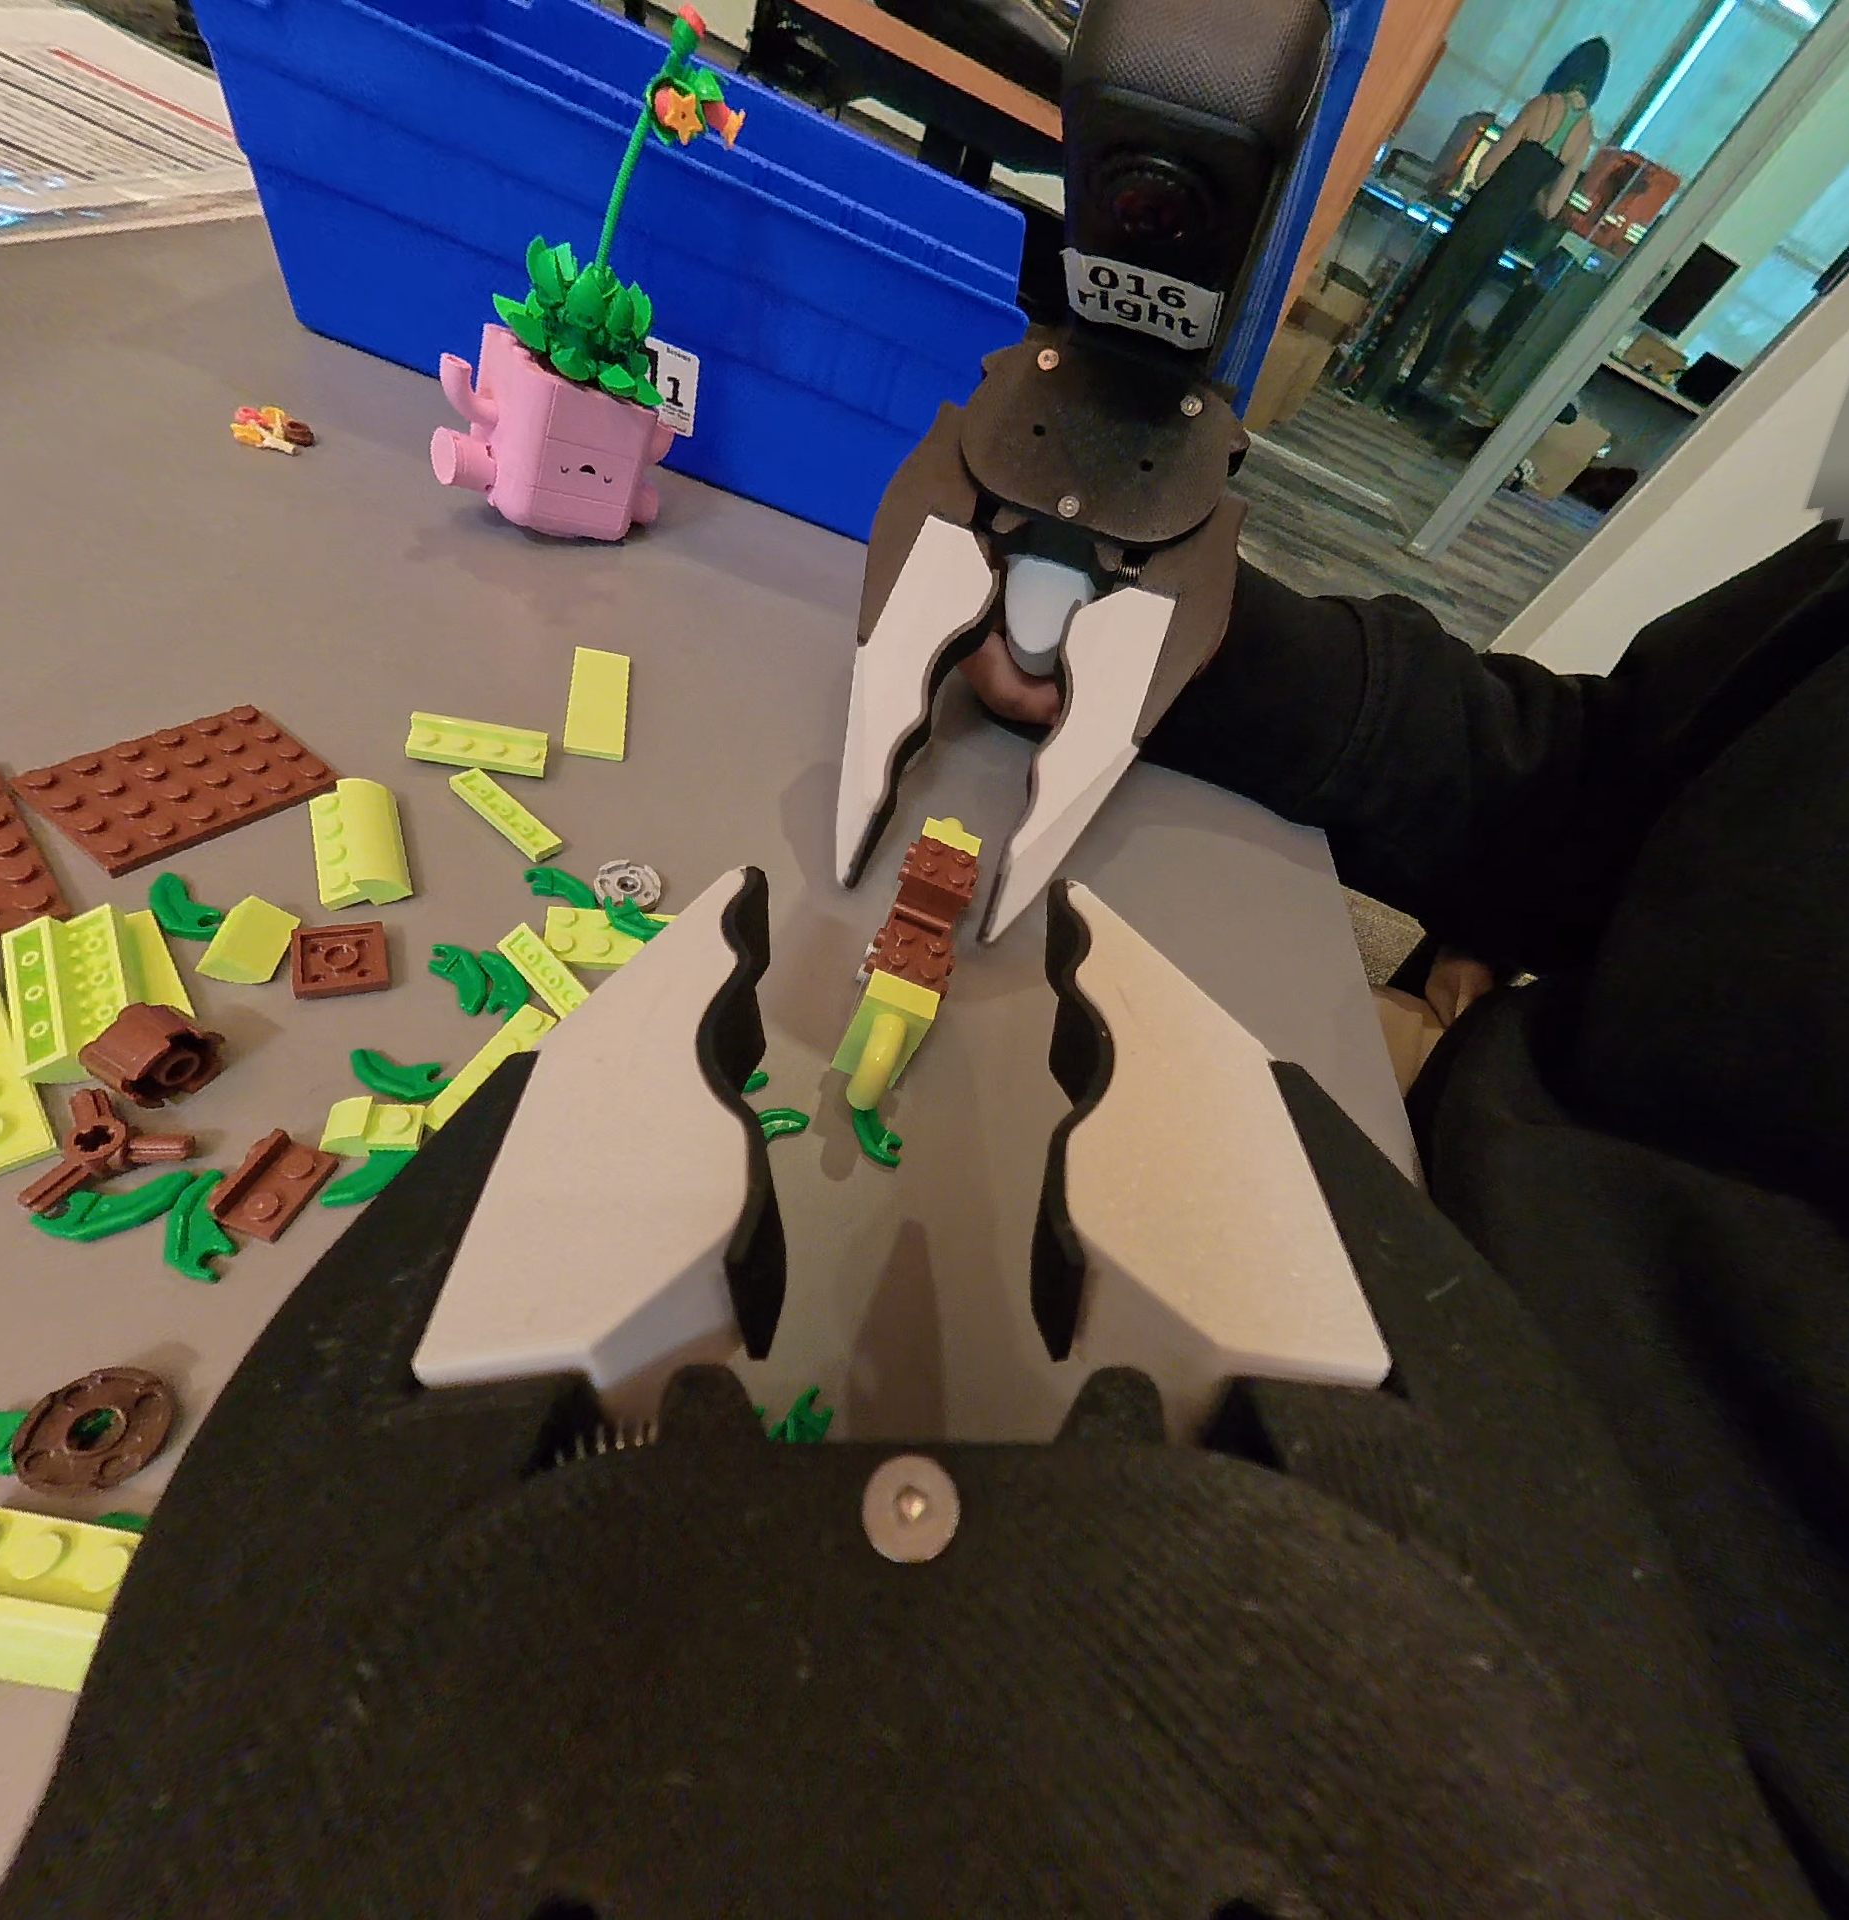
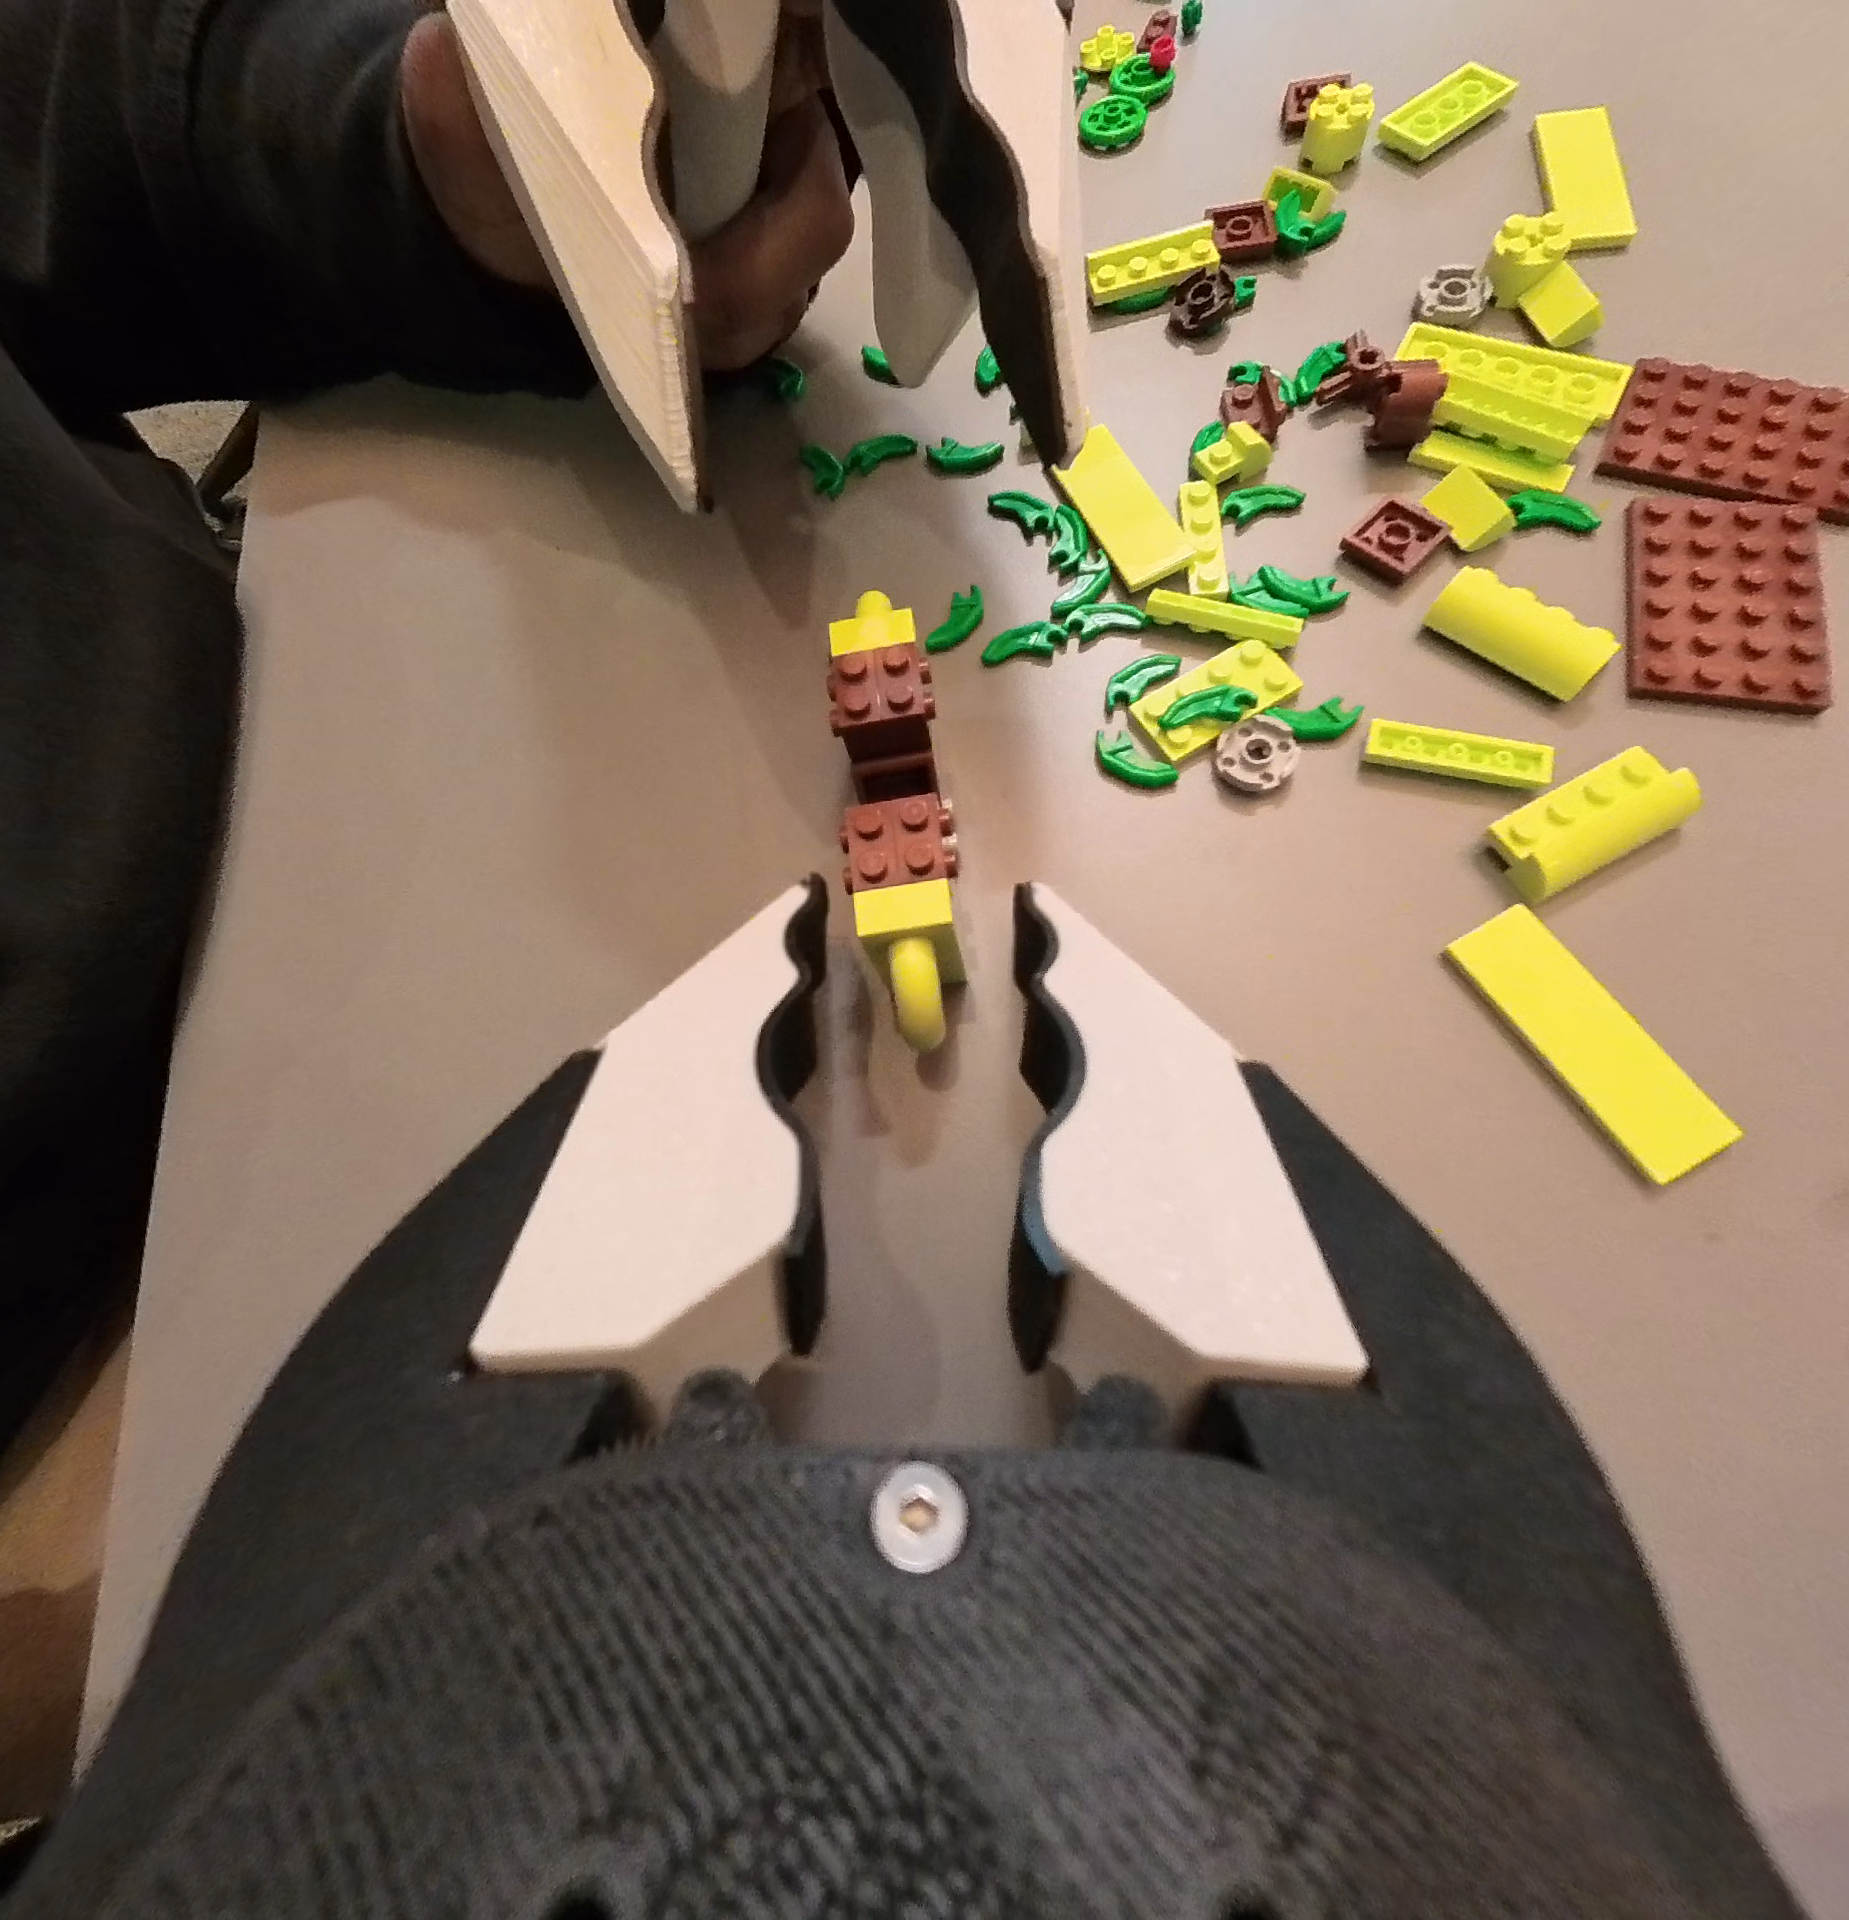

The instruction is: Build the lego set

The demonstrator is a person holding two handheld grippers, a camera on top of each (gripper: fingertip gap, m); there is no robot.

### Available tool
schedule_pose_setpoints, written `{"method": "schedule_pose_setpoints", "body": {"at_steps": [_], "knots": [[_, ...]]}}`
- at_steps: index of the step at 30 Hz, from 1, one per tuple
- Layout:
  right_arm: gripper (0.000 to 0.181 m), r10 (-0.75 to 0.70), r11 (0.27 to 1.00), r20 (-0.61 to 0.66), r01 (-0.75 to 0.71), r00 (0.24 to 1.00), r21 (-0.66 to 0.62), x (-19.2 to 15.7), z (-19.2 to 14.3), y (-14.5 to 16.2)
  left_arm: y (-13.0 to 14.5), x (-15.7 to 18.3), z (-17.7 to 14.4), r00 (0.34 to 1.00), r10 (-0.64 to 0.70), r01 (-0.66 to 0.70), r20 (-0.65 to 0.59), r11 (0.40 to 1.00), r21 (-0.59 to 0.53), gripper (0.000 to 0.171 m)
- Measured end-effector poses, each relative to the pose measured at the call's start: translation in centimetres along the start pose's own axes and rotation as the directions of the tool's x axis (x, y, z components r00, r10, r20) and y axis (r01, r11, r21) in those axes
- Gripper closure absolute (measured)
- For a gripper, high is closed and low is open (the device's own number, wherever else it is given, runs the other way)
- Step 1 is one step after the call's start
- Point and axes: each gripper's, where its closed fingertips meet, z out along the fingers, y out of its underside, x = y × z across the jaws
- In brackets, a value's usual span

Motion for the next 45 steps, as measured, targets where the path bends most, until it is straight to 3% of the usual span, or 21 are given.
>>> {"method": "schedule_pose_setpoints", "body": {"at_steps": [4, 12, 15, 21, 24, 27, 29, 33, 35, 40, 45], "knots": [[0.162, -0.017, 1.0, -0.011, 0.017, 1.0, 0.007, -0.1, -0.1, -0.1, 0.0, 0.0, 0.0, 1.0, 0.005, -0.005, 0.002, 1.0, 0.002, 0.121], [0.163, 0.01, 1.0, -0.077, -0.01, 0.997, 0.01, 0.8, -1.0, 0.6, -1.2, -0.2, -0.8, 0.999, -0.033, 0.033, -0.007, 0.994, 0.103, 0.12], [0.164, 0.079, 0.997, -0.196, -0.077, 0.977, 0.019, 3.1, -3.0, 1.7, -1.9, -1.1, -1.6, 0.998, -0.027, 0.018, 0.057, 0.988, 0.156, 0.12], [0.164, 0.207, 0.976, -0.365, -0.217, 0.908, 0.014, 6.1, -5.9, 4.0, -1.7, -3.5, -2.3, 0.971, -0.042, 0.008, 0.234, 0.989, 0.147, 0.124], [0.161, 0.207, 0.972, -0.437, -0.234, 0.875, -0.007, 6.9, -6.4, 4.9, -1.1, -5.5, -2.5, 0.931, -0.063, 0.033, 0.359, 0.995, 0.09, 0.133], [0.134, 0.229, 0.969, -0.475, -0.245, 0.85, 0.028, 7.4, -6.6, 4.5, -0.4, -7.6, -2.1, 0.893, -0.058, 0.078, 0.447, 0.997, -0.025, 0.137], [0.125, 0.239, 0.97, -0.491, -0.226, 0.838, 0.086, 7.2, -6.9, 3.6, 0.4, -8.8, -1.5, 0.878, -0.049, 0.12, 0.477, 0.986, -0.119, 0.138], [0.127, 0.238, 0.963, -0.547, -0.124, 0.803, 0.238, 6.1, -8.1, 1.6, 1.3, -10.8, -0.1, 0.847, -0.007, 0.165, 0.531, 0.954, -0.251, 0.144], [0.133, 0.242, 0.958, -0.585, -0.094, 0.774, 0.271, 5.5, -8.8, 1.3, 1.9, -11.5, 0.1, 0.831, 0.014, 0.188, 0.556, 0.934, -0.304, 0.154], [0.138, 0.228, 0.959, -0.606, -0.069, 0.762, 0.273, 4.8, -9.0, 1.3, 2.9, -12.5, 0.0, 0.807, 0.038, 0.215, 0.589, 0.911, -0.353, 0.147], [0.14, 0.215, 0.96, -0.604, -0.053, 0.767, 0.274, 4.6, -9.0, 1.1, 2.3, -11.8, 0.0, 0.829, 0.017, 0.193, 0.558, 0.929, -0.316, 0.158]]}}
